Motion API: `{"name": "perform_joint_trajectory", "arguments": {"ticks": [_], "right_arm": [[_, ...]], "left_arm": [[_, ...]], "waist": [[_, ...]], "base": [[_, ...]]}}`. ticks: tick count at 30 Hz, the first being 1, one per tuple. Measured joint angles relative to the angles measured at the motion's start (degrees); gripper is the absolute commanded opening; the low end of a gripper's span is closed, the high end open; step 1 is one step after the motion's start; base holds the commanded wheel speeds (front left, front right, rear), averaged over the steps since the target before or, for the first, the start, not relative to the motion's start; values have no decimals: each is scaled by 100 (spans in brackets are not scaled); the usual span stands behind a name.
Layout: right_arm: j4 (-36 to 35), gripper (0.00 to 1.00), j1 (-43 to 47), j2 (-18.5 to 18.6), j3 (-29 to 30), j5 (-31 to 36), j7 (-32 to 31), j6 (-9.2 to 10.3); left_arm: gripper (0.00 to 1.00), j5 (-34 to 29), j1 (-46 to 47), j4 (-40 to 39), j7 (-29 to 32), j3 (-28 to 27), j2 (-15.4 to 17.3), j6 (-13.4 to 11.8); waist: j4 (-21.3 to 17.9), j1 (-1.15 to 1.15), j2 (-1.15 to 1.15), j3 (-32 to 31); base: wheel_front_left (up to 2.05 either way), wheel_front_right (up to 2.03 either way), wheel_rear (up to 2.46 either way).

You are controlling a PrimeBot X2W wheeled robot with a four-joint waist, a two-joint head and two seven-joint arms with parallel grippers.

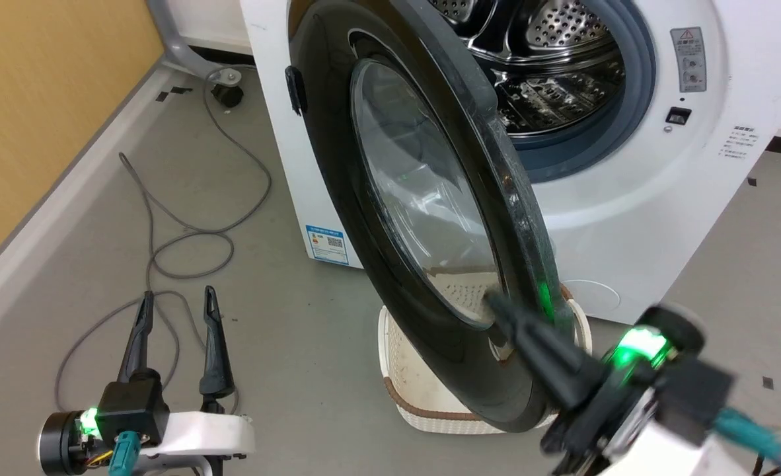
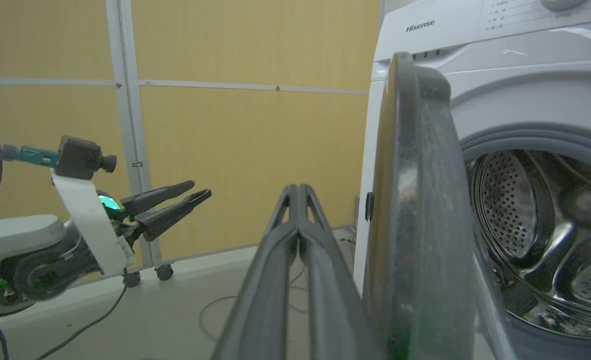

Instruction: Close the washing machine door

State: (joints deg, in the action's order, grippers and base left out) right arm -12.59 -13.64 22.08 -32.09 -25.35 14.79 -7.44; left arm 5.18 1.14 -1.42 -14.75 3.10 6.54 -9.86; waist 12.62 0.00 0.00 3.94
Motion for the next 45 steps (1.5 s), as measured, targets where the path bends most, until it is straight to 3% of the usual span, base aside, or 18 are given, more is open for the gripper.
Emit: {"name": "perform_joint_trajectory", "arguments": {"ticks": [5, 13, 24, 36, 45], "right_arm": [[572, 0, 202, 165, -342, 78, -2, 0], [1432, 0, 350, 236, -258, 237, -3, -15], [2048, 0, 201, 46, 969, 372, -4, -14], [2674, 0, -832, -120, 2371, 658, -4, -13], [3400, 0, -1859, -38, 2659, 918, -4, -12]], "left_arm": [[100, -57, -7, -1, 0, -67, -58, 57], [100, -126, -18, -7, 0, -157, -165, 132], [100, -252, 46, -29, 0, -29, -247, 207], [100, -266, 560, -70, 0, 204, -331, 246], [100, -265, 895, -112, 0, 292, -349, 241]], "waist": [[-35, 0, 0, -20], [-108, 0, 0, 32], [-181, 0, 0, 308], [-249, 0, 0, 935], [-214, 0, 0, 1527]], "base": [[0, 0, 0], [0, 0, 0], [0, 0, 0], [0, 0, 0], [0, 0, 0]]}}
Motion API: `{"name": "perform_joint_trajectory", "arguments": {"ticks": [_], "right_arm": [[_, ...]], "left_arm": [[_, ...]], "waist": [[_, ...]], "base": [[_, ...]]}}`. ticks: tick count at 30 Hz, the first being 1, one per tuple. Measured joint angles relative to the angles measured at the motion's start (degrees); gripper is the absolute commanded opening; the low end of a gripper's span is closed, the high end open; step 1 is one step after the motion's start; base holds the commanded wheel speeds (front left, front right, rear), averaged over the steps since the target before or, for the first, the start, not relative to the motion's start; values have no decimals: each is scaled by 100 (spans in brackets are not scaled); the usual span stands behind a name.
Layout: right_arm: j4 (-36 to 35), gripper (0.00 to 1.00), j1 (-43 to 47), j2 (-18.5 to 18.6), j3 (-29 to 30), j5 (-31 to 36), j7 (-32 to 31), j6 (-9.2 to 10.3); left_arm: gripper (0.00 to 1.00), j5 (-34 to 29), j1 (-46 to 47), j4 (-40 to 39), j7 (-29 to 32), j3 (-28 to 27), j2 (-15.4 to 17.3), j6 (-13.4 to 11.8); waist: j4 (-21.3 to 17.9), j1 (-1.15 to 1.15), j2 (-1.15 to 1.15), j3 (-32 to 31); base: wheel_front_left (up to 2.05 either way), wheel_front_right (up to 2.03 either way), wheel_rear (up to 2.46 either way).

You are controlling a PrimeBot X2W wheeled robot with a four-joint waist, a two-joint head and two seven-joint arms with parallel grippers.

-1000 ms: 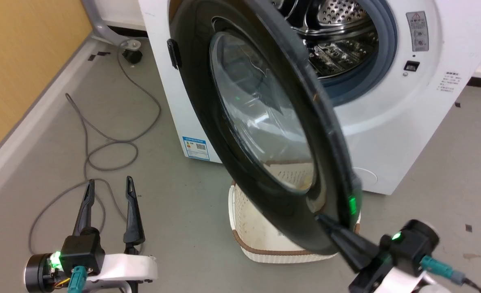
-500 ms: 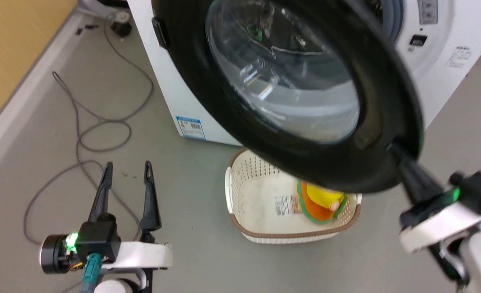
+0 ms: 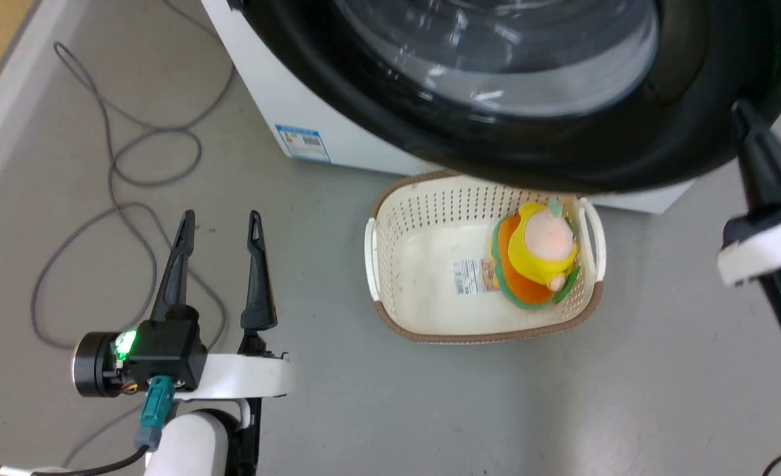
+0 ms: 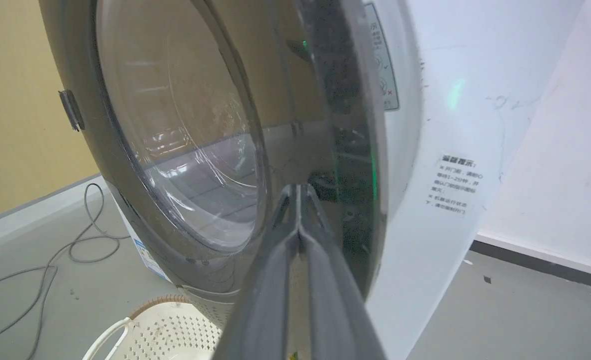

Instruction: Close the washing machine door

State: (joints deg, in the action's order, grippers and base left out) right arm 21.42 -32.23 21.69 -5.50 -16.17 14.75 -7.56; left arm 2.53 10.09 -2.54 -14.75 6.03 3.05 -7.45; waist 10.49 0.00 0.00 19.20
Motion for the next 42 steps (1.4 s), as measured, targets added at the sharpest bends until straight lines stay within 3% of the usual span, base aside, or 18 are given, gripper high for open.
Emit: {"name": "perform_joint_trajectory", "arguments": {"ticks": [12, 24, 27, 28, 34, 42], "right_arm": [[1438, 0, -1256, 99, 265, 162, 0, 1], [2084, 0, -1822, -164, 832, 668, 1, -4], [1840, 0, -1788, -243, 866, 764, 0, -2], [1296, 0, -1555, -360, 940, 764, 0, 2], [-59, 0, -704, -714, 991, 840, 1, 2], [-1273, 0, 508, -1171, 879, 1076, 1, 2]], "left_arm": [[100, 20, 181, -5, 0, 100, -8, -74], [100, 78, 238, -23, 0, 172, -10, -199], [100, 76, 238, 16, 0, 138, -12, -199], [100, 60, 233, 83, 0, 82, -13, -197], [100, 1, 74, 221, 0, -103, -8, -185], [100, -54, -291, 333, 0, -257, 41, -137]], "waist": [[155, 0, 0, 406], [185, 0, 0, 537], [153, 0, 0, 443], [110, 0, 0, 297], [-22, 0, 0, -113], [-290, -1, 0, -748]], "base": [[0, 0, 0], [0, 0, 0], [0, 0, 0], [0, 0, 0], [0, 0, 0], [0, 0, 0]]}}
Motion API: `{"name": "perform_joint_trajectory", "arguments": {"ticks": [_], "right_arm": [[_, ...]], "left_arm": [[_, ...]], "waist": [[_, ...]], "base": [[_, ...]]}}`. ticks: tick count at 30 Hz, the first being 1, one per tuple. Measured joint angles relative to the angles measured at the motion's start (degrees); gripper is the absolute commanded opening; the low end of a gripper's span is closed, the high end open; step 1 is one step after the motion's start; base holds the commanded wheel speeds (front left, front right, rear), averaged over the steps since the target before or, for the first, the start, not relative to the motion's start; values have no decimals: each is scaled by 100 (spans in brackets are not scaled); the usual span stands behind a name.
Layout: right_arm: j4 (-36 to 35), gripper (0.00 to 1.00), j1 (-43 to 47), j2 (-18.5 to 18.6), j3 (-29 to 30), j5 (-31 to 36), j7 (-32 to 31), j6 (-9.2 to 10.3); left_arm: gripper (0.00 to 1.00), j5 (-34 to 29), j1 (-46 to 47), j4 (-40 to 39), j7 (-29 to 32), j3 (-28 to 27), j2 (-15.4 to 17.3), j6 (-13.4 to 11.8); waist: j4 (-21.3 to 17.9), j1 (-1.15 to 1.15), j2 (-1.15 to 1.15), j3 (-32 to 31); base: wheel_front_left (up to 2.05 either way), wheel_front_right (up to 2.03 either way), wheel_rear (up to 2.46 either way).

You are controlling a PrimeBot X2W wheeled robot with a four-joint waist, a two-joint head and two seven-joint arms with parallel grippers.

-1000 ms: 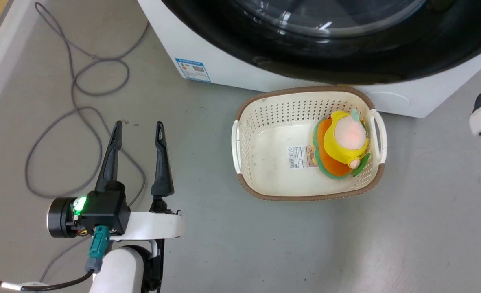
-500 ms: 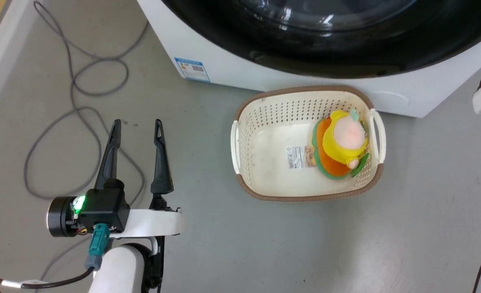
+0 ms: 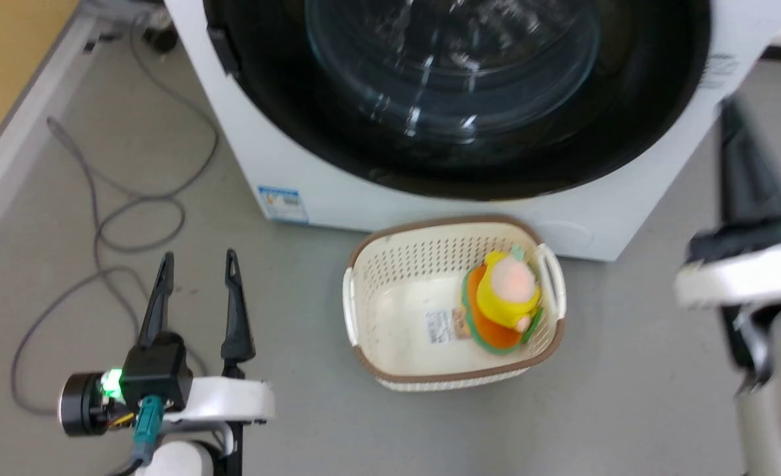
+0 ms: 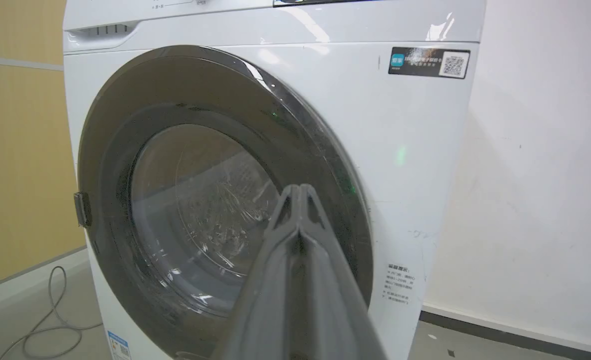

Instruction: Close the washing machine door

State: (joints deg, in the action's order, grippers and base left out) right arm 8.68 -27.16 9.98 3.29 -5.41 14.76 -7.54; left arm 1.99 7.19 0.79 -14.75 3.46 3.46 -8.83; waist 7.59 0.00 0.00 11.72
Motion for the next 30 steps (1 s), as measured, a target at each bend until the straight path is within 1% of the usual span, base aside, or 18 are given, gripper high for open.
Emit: {"name": "perform_joint_trajectory", "arguments": {"ticks": [4, 14, 15, 16, 17, 18, 25, 30], "right_arm": [[-200, 0, 580, -205, -211, 30, 0, 0], [-390, 0, 1875, -586, -212, -222, -1, 0], [-414, 9, 1996, -611, -200, -226, -1, 0], [-455, 39, 2111, -633, -186, -243, 0, 0], [-486, 95, 2209, -647, -175, -267, -1, 0], [-531, 100, 2301, -655, -167, -268, -1, 0], [-766, 100, 2819, -671, -181, -244, 0, 0], [-780, 100, 2882, -679, -200, -254, -1, 0]], "left_arm": [[100, -33, -192, 54, 0, -48, 26, 1], [100, -75, -652, 186, 0, -88, 56, 1], [100, -75, -694, 193, 0, -94, 57, 2], [100, -75, -731, 200, 0, -96, 58, 2], [100, -75, -758, 210, 0, -97, 58, 5], [100, -75, -785, 212, 0, -100, 58, 29], [100, -82, -880, 234, 0, -83, 60, 49], [100, -78, -907, 252, 0, -60, 60, 105]], "waist": [[-163, 0, 0, -273], [-418, 0, 0, -860], [-438, 0, 0, -908], [-458, 0, 0, -954], [-475, -1, 0, -993], [-490, -1, 0, -1029], [-526, -1, 0, -1131], [-541, 0, 0, -1127]], "base": [[0, 0, 0], [0, 0, 0], [0, 0, 0], [0, 0, 0], [0, 0, 0], [0, 0, 0], [0, 0, 0], [0, 0, 0]]}}
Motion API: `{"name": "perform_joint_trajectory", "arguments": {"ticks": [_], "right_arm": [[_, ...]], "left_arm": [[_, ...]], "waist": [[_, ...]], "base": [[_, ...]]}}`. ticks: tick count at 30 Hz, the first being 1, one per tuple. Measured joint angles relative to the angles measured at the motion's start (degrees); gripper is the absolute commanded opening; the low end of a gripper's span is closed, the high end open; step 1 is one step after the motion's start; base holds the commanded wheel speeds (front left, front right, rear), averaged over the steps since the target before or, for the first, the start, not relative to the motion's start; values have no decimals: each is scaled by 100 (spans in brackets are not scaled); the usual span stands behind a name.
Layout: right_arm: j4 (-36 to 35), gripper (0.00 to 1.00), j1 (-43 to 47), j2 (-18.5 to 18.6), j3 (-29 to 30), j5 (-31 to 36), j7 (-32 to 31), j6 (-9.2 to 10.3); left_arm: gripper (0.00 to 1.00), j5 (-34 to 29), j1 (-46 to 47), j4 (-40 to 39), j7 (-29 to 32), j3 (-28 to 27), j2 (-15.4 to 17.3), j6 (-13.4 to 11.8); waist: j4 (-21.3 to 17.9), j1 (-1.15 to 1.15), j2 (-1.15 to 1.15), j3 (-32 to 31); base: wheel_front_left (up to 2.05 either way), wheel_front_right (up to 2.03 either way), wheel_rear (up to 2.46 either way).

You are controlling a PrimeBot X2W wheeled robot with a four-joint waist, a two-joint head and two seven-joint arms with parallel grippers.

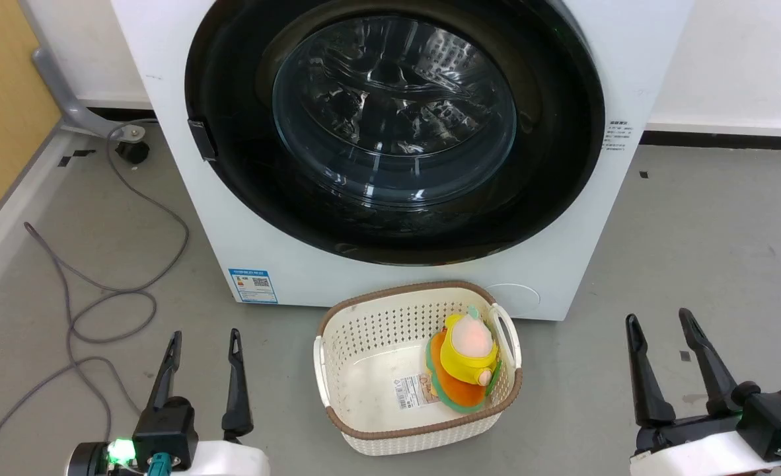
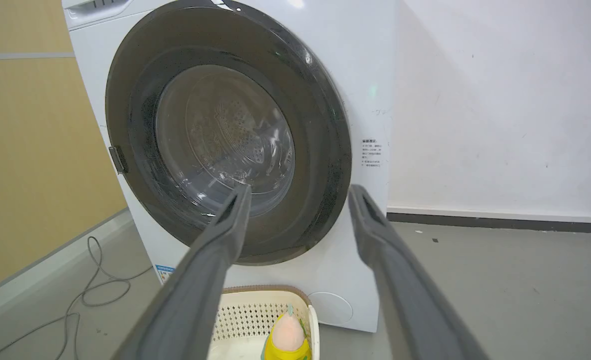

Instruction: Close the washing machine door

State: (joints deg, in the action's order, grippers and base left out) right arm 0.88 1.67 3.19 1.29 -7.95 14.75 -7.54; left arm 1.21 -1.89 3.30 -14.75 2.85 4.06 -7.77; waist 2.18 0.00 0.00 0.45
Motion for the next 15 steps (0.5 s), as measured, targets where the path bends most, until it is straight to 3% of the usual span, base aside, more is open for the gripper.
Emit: {"name": "perform_joint_trajectory", "arguments": {"ticks": [1, 15], "right_arm": [[1, 0, -3, 0, 2, -2, 0, 0], [4, 0, -9, 1, 1, 12, -118, 0]], "left_arm": [[0, -2, 1, 0, 3, 1, 0, -3], [0, -2, 2, -9, 120, -7, -3, 38]], "waist": [[-1, 0, 0, -1], [-21, 0, 0, -6]], "base": [[0, 0, 0], [0, 0, 0]]}}
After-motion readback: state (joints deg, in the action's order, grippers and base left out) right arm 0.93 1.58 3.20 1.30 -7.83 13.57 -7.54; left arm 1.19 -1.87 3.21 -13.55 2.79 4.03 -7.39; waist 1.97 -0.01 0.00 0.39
